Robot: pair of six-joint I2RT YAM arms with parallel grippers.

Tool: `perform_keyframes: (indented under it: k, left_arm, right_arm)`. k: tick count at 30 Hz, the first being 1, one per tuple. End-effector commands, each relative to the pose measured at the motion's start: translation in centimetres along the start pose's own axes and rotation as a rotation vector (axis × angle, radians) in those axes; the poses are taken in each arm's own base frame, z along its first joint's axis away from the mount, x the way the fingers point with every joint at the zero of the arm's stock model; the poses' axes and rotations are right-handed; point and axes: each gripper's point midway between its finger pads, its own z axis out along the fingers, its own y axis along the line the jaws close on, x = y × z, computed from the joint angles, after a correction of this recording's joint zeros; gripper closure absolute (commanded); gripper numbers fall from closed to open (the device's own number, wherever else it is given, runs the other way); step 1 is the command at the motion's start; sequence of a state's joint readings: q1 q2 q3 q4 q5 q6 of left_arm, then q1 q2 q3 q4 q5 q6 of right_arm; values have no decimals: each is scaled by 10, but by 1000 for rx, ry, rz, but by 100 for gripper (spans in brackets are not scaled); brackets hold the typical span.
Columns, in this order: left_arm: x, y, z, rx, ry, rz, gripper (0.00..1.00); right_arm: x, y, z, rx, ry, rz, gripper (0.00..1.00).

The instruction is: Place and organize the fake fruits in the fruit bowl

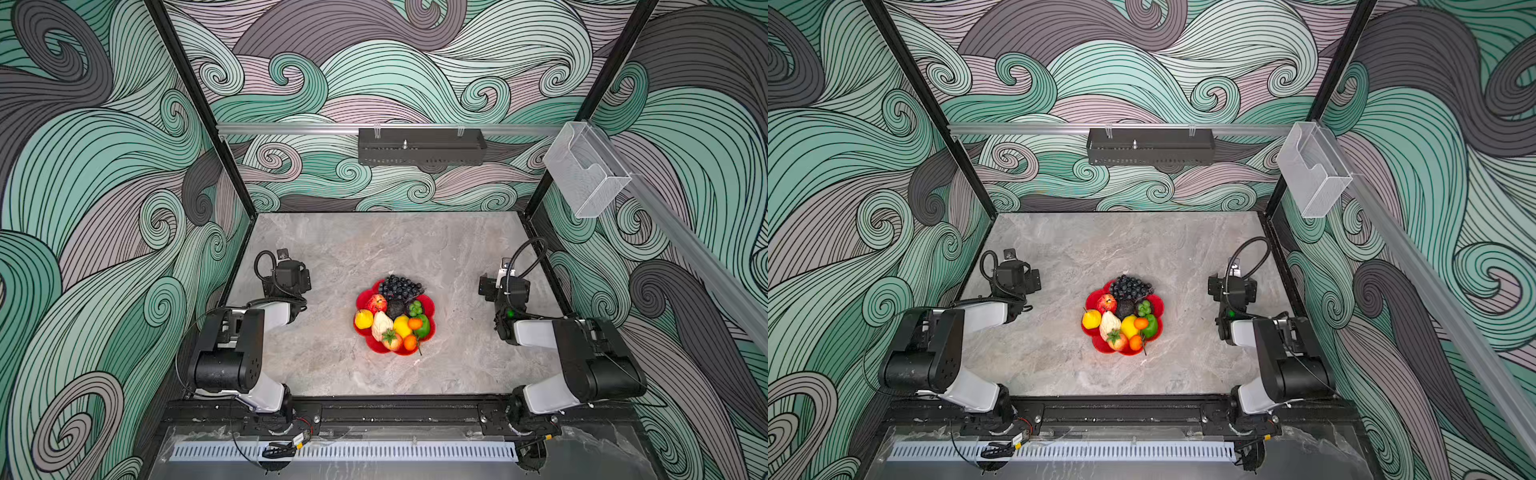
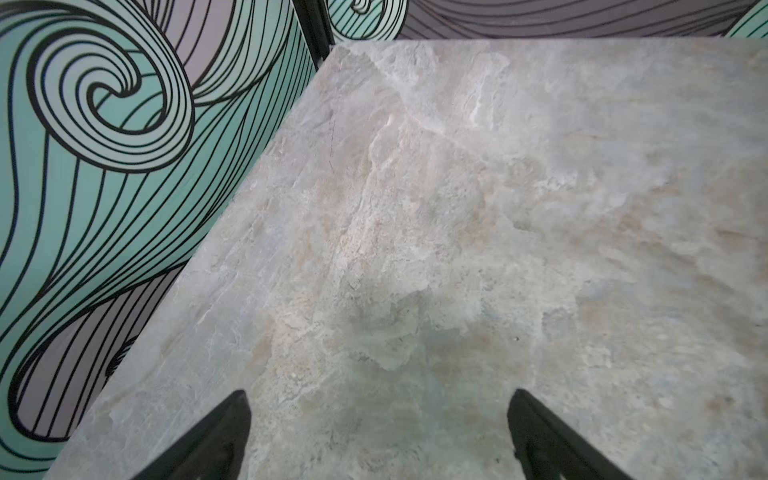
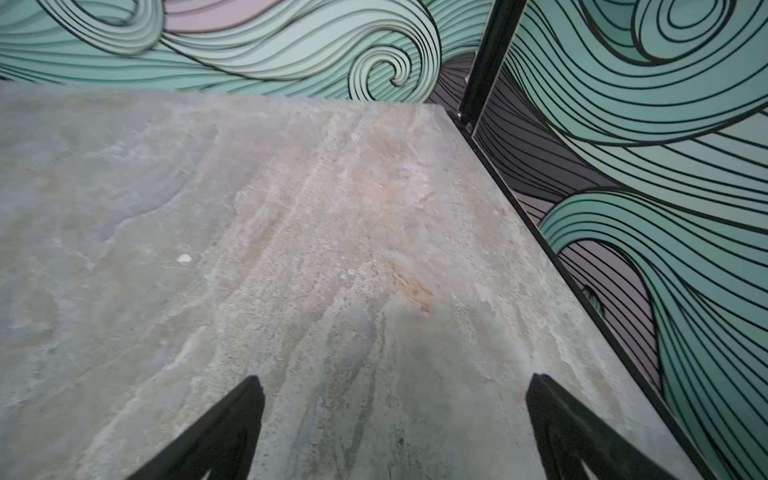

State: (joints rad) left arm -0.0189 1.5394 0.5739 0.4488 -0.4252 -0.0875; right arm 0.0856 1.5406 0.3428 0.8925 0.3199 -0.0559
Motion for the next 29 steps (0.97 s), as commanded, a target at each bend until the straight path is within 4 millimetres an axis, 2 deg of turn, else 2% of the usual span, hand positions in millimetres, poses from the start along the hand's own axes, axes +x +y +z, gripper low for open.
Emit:
perform_keyframes:
  k: [1,6,10,13,16,18,29]
  left_arm:
    - [-14,3,-7,13,-80,-66,1]
    - [-11,0,-8,48,-86,-67,1]
    - [-6,2,-8,67,-206,-85,1]
    - [-3,3,-7,59,-100,-96,1]
    - [-5,1,-7,70,-163,-82,1]
    - [-3,3,-8,62,-108,-94,1]
    - [-3,3,-8,62,-115,-93,1]
  right_arm:
    - [-20,14,-4,-95,-74,44,1]
    - [-19,12,3,-71,-38,49,1]
    - [-19,11,4,-72,-38,55,1]
    - [-19,11,5,-71,-43,56,1]
    - [-20,11,5,-71,-44,56,1]
    - [-20,11,5,-73,-43,55,1]
    - [-19,10,6,-84,-36,66,1]
